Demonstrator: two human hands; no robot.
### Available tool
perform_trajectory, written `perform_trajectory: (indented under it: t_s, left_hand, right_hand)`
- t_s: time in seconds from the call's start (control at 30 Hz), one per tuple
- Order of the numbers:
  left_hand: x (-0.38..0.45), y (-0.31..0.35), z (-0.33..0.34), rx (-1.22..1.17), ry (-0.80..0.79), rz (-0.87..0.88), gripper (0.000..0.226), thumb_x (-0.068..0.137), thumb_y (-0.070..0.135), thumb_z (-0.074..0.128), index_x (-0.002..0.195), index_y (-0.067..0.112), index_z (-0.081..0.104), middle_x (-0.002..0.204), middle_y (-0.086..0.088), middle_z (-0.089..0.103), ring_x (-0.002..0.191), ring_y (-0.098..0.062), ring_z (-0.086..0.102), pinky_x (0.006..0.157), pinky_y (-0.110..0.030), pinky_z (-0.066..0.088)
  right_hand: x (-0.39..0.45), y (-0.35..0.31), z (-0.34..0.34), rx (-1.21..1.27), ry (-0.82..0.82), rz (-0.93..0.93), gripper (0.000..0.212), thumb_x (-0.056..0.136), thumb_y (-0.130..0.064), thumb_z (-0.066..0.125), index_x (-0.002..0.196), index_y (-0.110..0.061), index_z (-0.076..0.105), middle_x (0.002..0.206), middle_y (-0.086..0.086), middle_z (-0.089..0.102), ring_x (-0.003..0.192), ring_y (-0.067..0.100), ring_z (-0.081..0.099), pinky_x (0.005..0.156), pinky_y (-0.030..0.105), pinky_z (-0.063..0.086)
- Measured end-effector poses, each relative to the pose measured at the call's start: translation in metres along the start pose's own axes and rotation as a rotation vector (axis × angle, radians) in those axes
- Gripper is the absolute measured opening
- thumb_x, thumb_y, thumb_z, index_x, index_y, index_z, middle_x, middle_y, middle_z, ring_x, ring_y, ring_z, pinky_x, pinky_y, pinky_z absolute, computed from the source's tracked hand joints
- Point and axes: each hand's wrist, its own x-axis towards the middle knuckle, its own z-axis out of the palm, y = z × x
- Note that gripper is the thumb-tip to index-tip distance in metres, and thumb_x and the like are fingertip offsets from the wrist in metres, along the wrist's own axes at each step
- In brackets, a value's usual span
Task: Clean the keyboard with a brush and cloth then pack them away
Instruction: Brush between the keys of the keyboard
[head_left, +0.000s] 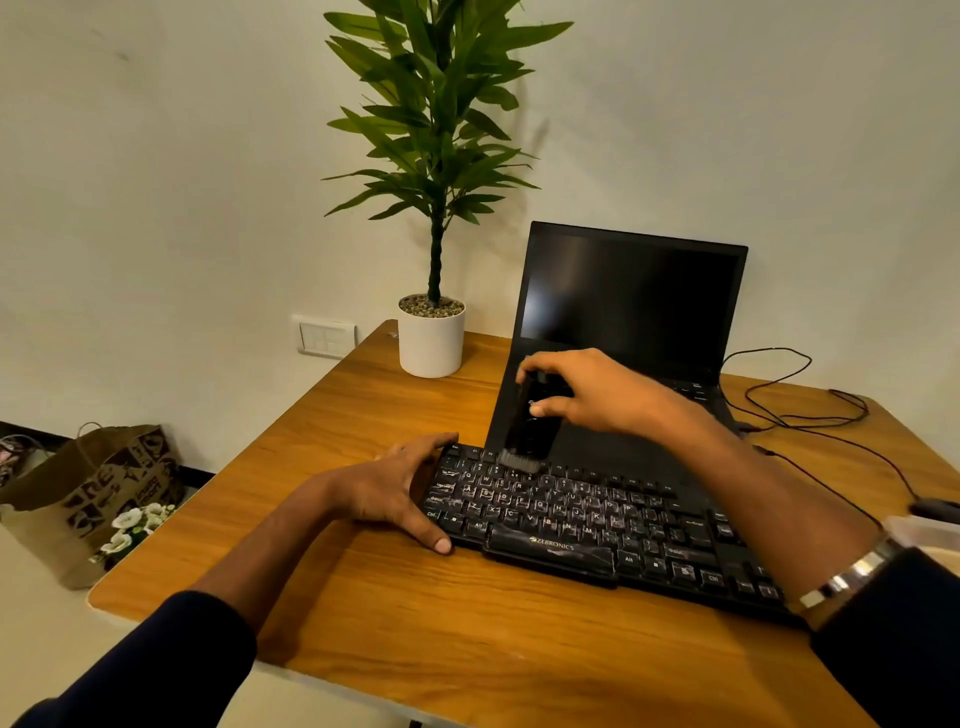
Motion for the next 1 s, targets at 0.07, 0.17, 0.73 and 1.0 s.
perform_trajectory:
  t_s: [0.07,0.17,0.73,1.0]
  left_hand:
    - [0.001,-0.002,0.000,-0.005,0.004,0.003,0.139,0.037,0.065,0.089,0.149,0.052,0.007,0.151,0.004,0.023,0.138,-0.022,0.027,0.113,-0.051,0.035]
    - [0.002,-0.005,0.001,-0.016,0.008,0.002,0.135,0.039,0.063,0.091,0.145,0.058,0.008,0.152,0.005,0.023,0.139,-0.023,0.027,0.113,-0.053,0.035]
    - [0.007,-0.011,0.001,-0.029,0.020,0.015,0.131,0.041,0.058,0.093,0.143,0.061,0.010,0.150,0.004,0.024,0.136,-0.024,0.031,0.111,-0.052,0.039]
    - [0.009,-0.015,0.002,-0.025,0.028,0.017,0.126,0.041,0.060,0.093,0.136,0.070,0.011,0.145,0.004,0.029,0.133,-0.023,0.033,0.110,-0.052,0.039]
  right_hand:
    - [0.003,-0.003,0.010,0.028,0.015,-0.009,0.043,0.086,-0.024,0.068,0.126,-0.023,0.054,0.121,0.000,0.060,0.113,0.018,0.054,0.095,0.034,0.044]
    - [-0.002,0.005,0.010,-0.020,-0.047,0.004,0.041,0.086,-0.023,0.067,0.125,-0.024,0.055,0.122,0.001,0.060,0.114,0.018,0.053,0.096,0.034,0.042]
    - [0.000,-0.004,0.004,-0.060,-0.151,-0.005,0.039,0.085,-0.024,0.068,0.122,-0.027,0.056,0.123,0.001,0.059,0.114,0.020,0.053,0.097,0.039,0.045]
    - [-0.010,0.001,0.003,0.023,-0.015,-0.006,0.037,0.086,-0.021,0.068,0.121,-0.023,0.056,0.119,0.000,0.060,0.111,0.017,0.054,0.090,0.030,0.041]
